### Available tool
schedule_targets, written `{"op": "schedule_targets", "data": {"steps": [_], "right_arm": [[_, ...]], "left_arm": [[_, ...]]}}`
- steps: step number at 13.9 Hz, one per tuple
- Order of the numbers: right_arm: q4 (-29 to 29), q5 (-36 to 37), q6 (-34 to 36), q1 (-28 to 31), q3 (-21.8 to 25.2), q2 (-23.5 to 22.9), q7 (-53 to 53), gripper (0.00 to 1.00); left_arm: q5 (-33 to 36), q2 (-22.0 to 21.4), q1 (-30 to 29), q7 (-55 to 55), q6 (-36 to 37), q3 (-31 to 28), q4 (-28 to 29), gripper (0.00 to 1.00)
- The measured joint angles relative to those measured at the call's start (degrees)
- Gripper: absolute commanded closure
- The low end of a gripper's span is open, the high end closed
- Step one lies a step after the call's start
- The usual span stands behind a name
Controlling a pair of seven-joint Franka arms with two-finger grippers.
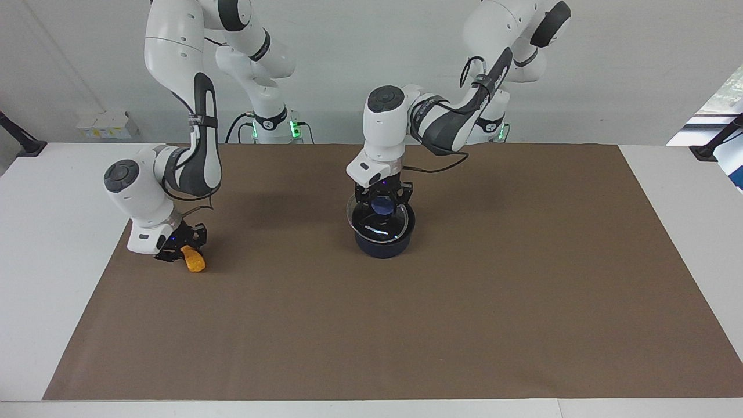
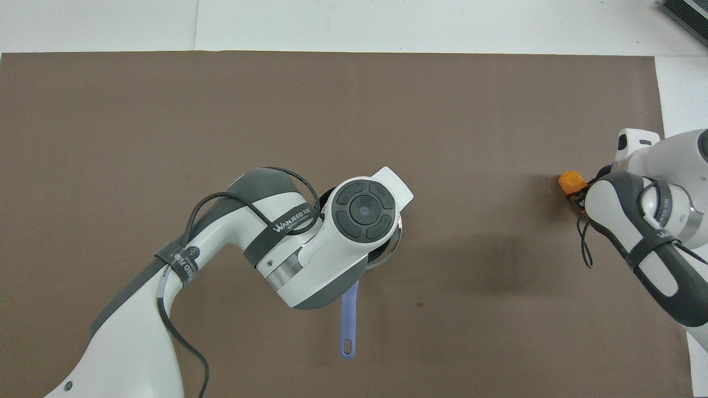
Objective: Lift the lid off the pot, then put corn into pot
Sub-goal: 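Grasp the lid knob with the left gripper while the right gripper grasps the corn, then lift the lid with the left gripper while the right gripper lifts the corn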
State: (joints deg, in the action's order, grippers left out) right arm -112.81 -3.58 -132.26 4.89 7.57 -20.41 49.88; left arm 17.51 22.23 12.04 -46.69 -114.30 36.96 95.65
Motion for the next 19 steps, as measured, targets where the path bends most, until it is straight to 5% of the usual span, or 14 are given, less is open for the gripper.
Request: {"op": "schedule_targets", "data": {"steps": [6, 11, 16, 19], "right_arm": [[0.86, -2.4, 1.62, 0.06, 0.04, 0.45, -0.66, 1.0], [7.26, -3.41, 14.14, -1.84, -1.66, 7.54, -17.04, 1.0], [14.2, -1.14, 26.71, -10.84, -2.07, 12.24, -38.77, 1.0], [16.45, 0.51, 28.38, -17.73, -2.27, 12.11, -50.33, 1.0]], "left_arm": [[0.01, -5.36, -3.85, 1.32, 5.5, 0.19, -1.03, 1.0], [-0.01, -5.87, -9.65, 13.68, 6.94, -0.8, -0.98, 1.0], [-6.2, -8.75, -10.07, 30.34, 8.71, -11.19, -0.68, 1.0], [-10.22, -9.99, -10.21, 39.72, 9.0, -17.92, 0.46, 1.0]]}}
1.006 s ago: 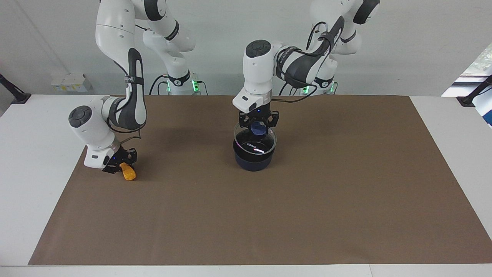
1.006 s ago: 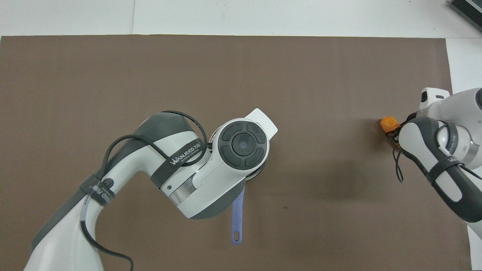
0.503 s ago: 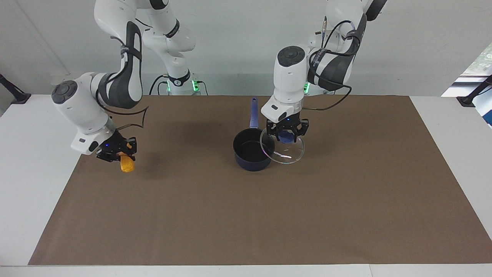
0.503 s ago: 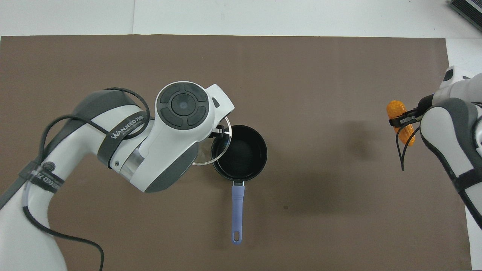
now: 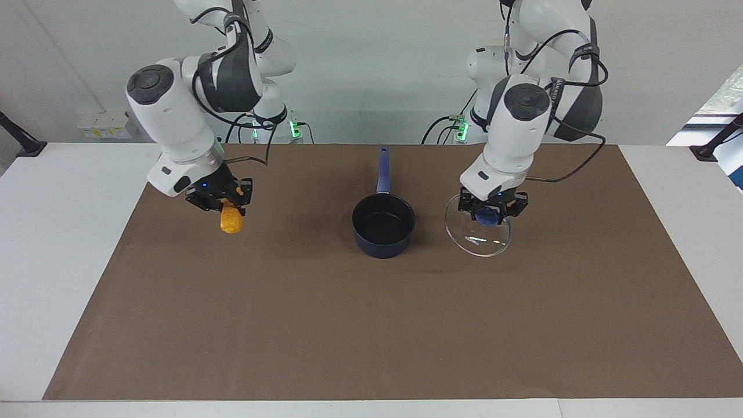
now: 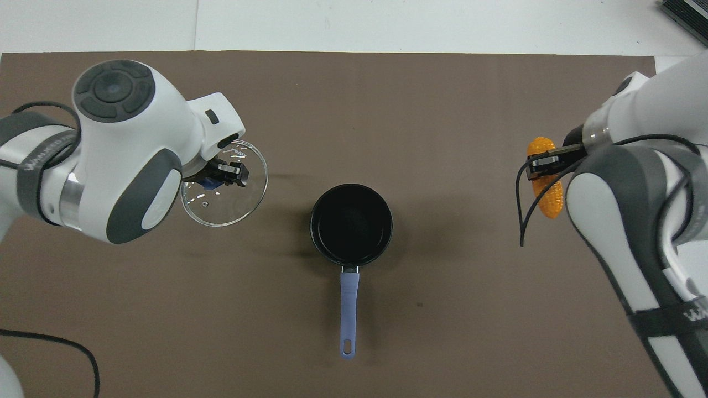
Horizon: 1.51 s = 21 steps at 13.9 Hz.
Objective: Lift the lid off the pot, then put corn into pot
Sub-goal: 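Lift the lid with the left gripper while the right gripper lifts the corn, then lower the lid with the left gripper while the right gripper carries the corn over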
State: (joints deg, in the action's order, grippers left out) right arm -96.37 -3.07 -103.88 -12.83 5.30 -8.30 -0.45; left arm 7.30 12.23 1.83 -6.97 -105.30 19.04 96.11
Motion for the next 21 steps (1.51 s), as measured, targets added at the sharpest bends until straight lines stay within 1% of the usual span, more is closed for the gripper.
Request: {"op": "schedule_targets", "data": {"steps": [3, 5, 7, 9, 13, 14, 15, 16, 18, 21], "right_arm": [[0.63, -0.01, 0.0, -5.92, -0.14, -0.69, -9.12, 1.0], [1.46, -0.04, -0.11, -9.57, -0.21, -1.7, -16.5, 1.0], [2.88, -0.04, -1.0, -14.26, -0.27, -3.7, -23.97, 1.0], [4.33, -0.04, -3.29, -18.23, -0.29, -6.41, -29.4, 1.0], [6.51, -0.1, -8.99, -22.14, -0.54, -11.53, -35.38, 1.0], [7.12, -0.1, -10.01, -23.1, -0.68, -12.93, -36.81, 1.0], [7.74, -0.1, -10.7, -24.08, -0.82, -14.24, -37.73, 1.0], [8.09, -0.13, -11.69, -25.0, -0.85, -15.41, -38.48, 1.0], [8.24, -0.16, -13.88, -26.09, -0.88, -17.12, -38.99, 1.0], [7.44, -0.17, -14.05, -26.08, -0.87, -17.8, -38.99, 1.0]], "left_arm": [[-1.67, -1.52, -0.01, 6.01, -0.22, -4.23, 3.16, 1.0], [-1.88, -3.12, -0.02, 9.58, -2.01, -6.89, 6.71, 1.0], [-1.98, -4.55, -0.04, 13.26, -5.98, -9.96, 11.55, 1.0], [-2.04, -4.93, -0.08, 17.03, -10.69, -13.04, 16.05, 1.0], [-2.11, -4.13, -0.19, 26.61, -23.14, -19.39, 23.84, 1.0], [-2.12, -3.38, -0.26, 29.03, -25.54, -21.16, 24.72, 0.89], [-2.13, -2.63, -0.42, 31.01, -27.27, -22.35, 25.01, 0.5], [-2.17, -2.02, -0.7, 32.37, -28.39, -22.82, 25.04, 0.0], [-2.24, -1.85, -0.73, 32.87, -28.79, -22.85, 25.02, 0.0], [-2.83, -1.49, -0.73, 32.06, -28.91, -22.97, 23.9, 0.0]]}}
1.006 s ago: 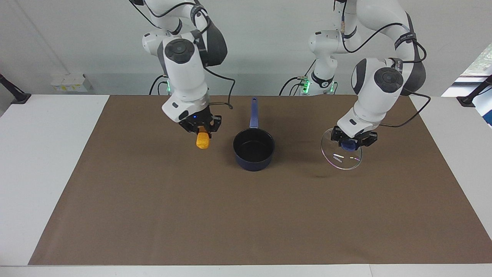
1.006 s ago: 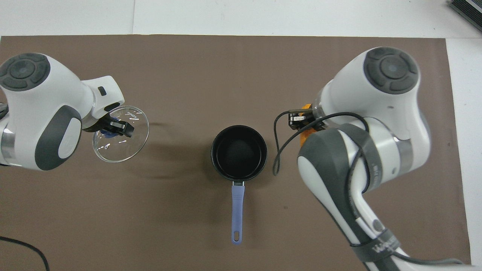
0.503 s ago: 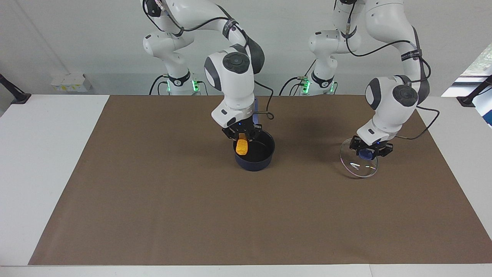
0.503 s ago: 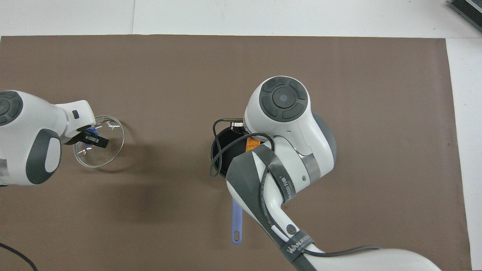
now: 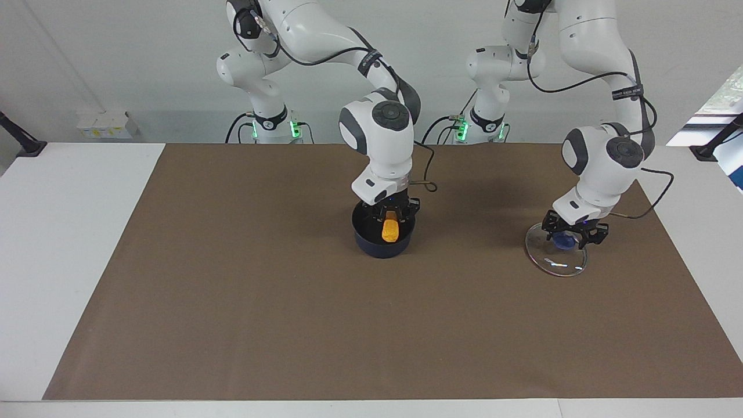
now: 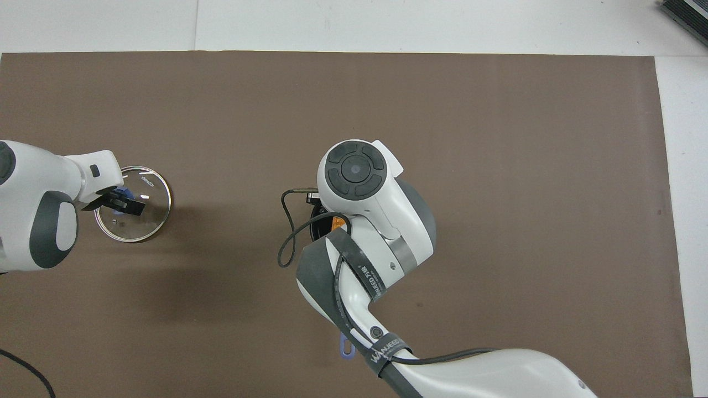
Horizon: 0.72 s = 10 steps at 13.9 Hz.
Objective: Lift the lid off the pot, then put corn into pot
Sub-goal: 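Lower the lid with the left gripper while the right gripper carries the corn over, then withdraw the left gripper while the right gripper lowers the corn into the pot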
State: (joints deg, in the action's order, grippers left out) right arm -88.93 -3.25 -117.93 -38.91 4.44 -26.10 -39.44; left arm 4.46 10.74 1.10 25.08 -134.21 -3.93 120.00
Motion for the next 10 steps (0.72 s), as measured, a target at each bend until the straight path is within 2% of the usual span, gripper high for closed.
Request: {"op": "schedule_targets", "data": {"steps": [2, 6, 10], "right_arm": [[-1.38, -0.03, -0.19, -0.05, -0.03, -0.01, 0.0, 1.0], [-3.85, -0.07, -0.81, -0.05, -0.03, 0.33, 0.0, 0.94], [-7.17, -2.16, -5.97, -0.1, -0.1, 1.01, 0.0, 0.88]], "left_arm": [[-3.01, 0.05, 0.03, -0.86, 2.1, 0.0, -2.84, 0.0], [-4.87, 0.03, 0.31, -3.68, 13.7, 0.16, -12.51, 0.0], [-5.07, -0.2, 0.41, -8.73, 18.84, 0.17, -17.71, 0.0]]}}
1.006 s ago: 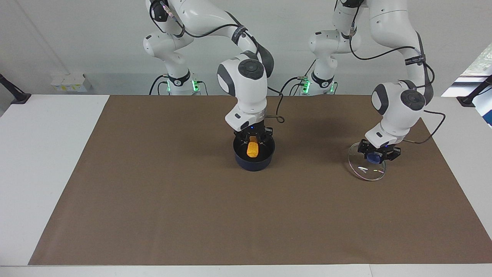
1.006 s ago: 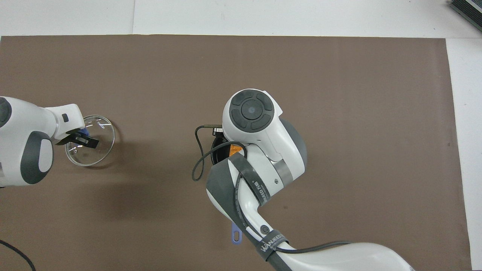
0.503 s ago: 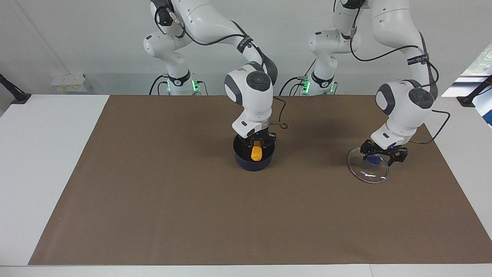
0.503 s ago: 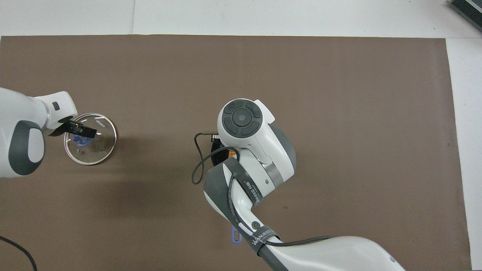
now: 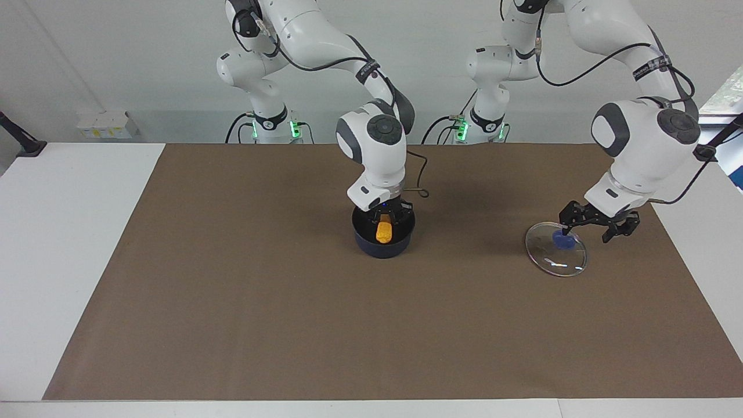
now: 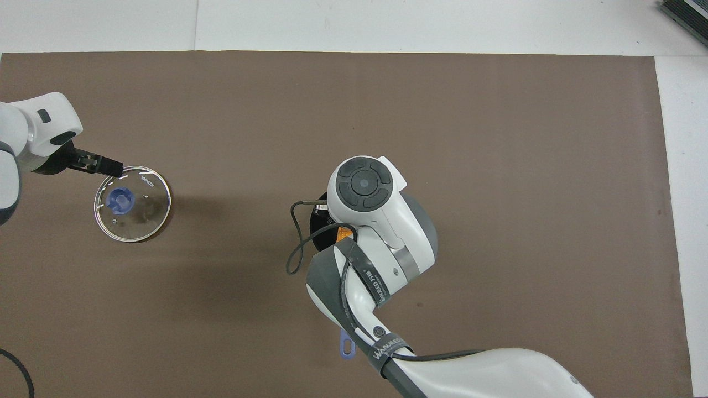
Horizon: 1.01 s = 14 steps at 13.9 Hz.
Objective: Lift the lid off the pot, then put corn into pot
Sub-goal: 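Withdraw the left gripper while the right gripper lowers the corn into the pot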
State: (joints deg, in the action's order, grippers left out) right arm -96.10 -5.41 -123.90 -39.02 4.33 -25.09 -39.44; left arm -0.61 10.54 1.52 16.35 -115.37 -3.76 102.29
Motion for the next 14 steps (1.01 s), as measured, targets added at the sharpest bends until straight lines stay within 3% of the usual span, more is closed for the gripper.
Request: {"op": "schedule_targets", "data": {"steps": [3, 9, 12, 14], "right_arm": [[-1.28, -0.18, -2.07, -0.44, -0.55, -0.02, 0.0, 0.68], [-2.42, -0.18, -2.29, -0.24, -0.63, -0.02, 0.0, 0.0], [-2.53, -0.14, -2.29, -0.23, -0.47, 0.01, 0.0, 0.0], [-2.34, 0.0, -2.29, -0.22, -0.15, 0.38, 0.0, 0.0]], "left_arm": [[-0.06, -1.69, -0.01, -4.87, 7.74, -0.03, -4.06, 0.0], [-0.38, -9.96, -0.13, -11.71, 18.42, -0.1, -5.63, 0.0], [-1.48, -13.06, -0.16, -11.92, 21.94, 0.0, -6.71, 0.0], [-2.79, -12.66, -0.21, -12.28, 25.68, -0.01, -9.31, 0.0]]}}
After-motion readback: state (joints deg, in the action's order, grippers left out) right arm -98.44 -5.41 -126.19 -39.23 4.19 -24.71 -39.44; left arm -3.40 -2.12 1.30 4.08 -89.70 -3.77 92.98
